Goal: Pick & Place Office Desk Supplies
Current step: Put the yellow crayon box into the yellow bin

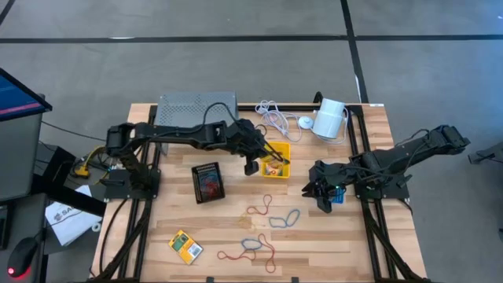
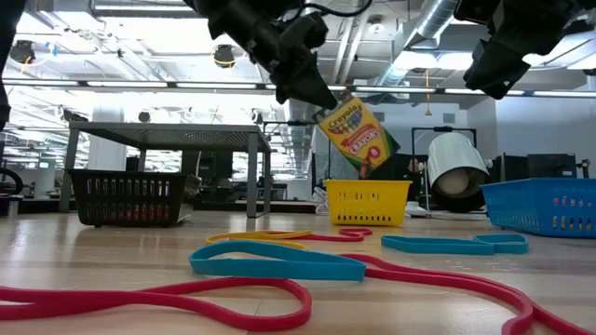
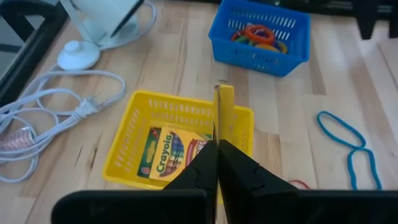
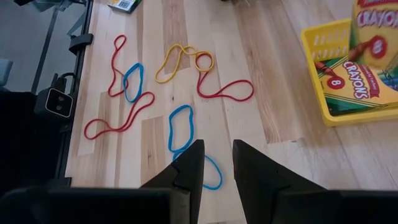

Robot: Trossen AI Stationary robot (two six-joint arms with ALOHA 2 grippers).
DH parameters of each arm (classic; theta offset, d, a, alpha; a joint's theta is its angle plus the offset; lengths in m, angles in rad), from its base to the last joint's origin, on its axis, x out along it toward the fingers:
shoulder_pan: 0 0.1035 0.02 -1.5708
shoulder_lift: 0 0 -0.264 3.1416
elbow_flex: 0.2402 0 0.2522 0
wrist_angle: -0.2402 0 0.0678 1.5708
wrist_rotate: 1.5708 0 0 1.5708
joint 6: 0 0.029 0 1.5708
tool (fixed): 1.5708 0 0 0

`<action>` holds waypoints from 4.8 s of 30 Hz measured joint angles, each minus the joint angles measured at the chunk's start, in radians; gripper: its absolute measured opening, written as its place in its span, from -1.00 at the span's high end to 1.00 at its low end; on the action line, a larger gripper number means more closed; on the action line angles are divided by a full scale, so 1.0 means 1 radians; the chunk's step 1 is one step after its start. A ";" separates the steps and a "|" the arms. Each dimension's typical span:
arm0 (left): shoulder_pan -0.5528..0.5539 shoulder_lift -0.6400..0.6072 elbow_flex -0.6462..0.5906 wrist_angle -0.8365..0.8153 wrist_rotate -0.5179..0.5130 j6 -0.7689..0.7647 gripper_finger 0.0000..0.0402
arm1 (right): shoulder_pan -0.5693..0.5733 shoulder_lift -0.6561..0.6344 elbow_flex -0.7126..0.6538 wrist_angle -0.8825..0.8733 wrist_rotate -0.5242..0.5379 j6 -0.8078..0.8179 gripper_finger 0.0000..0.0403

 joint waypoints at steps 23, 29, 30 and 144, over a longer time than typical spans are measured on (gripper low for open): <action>-0.003 0.039 0.041 -0.111 0.000 0.016 1.00 | 0.000 0.000 0.000 -0.005 -0.001 -0.006 0.60; -0.010 0.039 0.041 -0.111 0.000 0.016 1.00 | 0.000 0.000 0.000 -0.004 -0.001 -0.006 0.60; -0.011 0.039 0.041 -0.111 0.000 0.015 1.00 | 0.000 0.000 0.000 -0.004 -0.001 -0.006 0.60; -0.767 -0.295 -0.549 -0.351 0.273 -1.036 0.40 | 0.147 0.092 0.000 0.334 0.037 0.065 0.60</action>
